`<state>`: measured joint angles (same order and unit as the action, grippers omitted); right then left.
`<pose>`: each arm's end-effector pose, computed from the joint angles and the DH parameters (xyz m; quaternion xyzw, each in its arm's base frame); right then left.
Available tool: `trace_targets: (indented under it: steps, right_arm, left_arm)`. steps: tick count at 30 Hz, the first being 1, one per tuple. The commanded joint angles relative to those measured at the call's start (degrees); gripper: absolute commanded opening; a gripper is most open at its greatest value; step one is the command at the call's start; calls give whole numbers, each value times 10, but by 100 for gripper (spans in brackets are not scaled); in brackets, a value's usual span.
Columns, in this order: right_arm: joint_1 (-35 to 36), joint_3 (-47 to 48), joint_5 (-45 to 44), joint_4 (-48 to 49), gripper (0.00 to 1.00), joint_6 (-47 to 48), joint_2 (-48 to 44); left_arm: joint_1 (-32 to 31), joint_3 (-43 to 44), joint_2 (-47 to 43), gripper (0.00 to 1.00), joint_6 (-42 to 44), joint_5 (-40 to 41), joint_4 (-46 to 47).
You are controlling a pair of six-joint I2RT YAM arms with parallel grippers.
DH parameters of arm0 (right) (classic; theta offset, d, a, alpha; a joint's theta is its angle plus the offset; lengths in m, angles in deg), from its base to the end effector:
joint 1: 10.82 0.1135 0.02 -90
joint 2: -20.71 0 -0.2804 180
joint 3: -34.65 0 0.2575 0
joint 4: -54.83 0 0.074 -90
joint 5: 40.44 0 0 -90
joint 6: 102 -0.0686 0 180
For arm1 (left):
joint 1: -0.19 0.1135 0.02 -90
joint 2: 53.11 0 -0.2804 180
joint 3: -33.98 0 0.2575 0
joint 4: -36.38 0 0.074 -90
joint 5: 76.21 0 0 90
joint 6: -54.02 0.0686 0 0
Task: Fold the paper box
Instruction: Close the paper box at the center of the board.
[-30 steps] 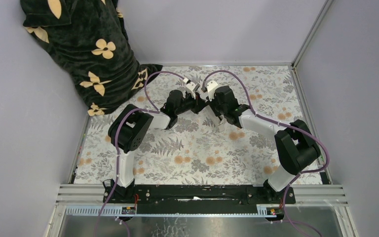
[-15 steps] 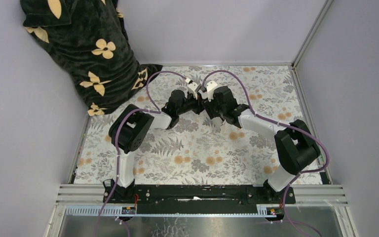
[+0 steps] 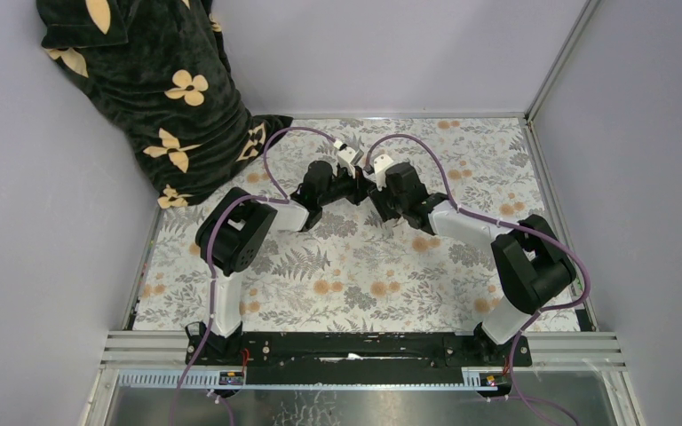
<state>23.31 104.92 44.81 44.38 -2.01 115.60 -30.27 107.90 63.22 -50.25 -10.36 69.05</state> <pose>0.3298 0.2166 0.2038 -0.3152 0.8288 0.0604 0.4583 0.3901 -0.2620 0.1680 0.2388 0.7212 -0.3877 0.5220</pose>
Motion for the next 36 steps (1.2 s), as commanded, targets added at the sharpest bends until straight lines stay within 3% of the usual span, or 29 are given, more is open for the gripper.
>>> trace_targets:
  steps: [1,5,15,23,29,36]
  right_arm:
    - [5,-10,14,7,46,-7,-16]
    - [5,-16,5,5,26,-2,-19]
    - [5,-27,5,-11,16,4,-44]
    - [-1,-32,54,-61,14,-17,-109]
    - [-1,-60,145,-98,13,-24,-195]
    - [1,-86,296,-162,13,-54,-352]
  left_arm:
    - [-3,22,4,13,16,8,3]
    - [-3,22,0,13,16,6,-1]
    - [-1,40,-57,18,26,-6,-82]
    - [17,22,-176,25,17,2,-149]
    - [22,-44,-316,28,15,36,-224]
    - [22,-216,-572,32,-65,28,-283]
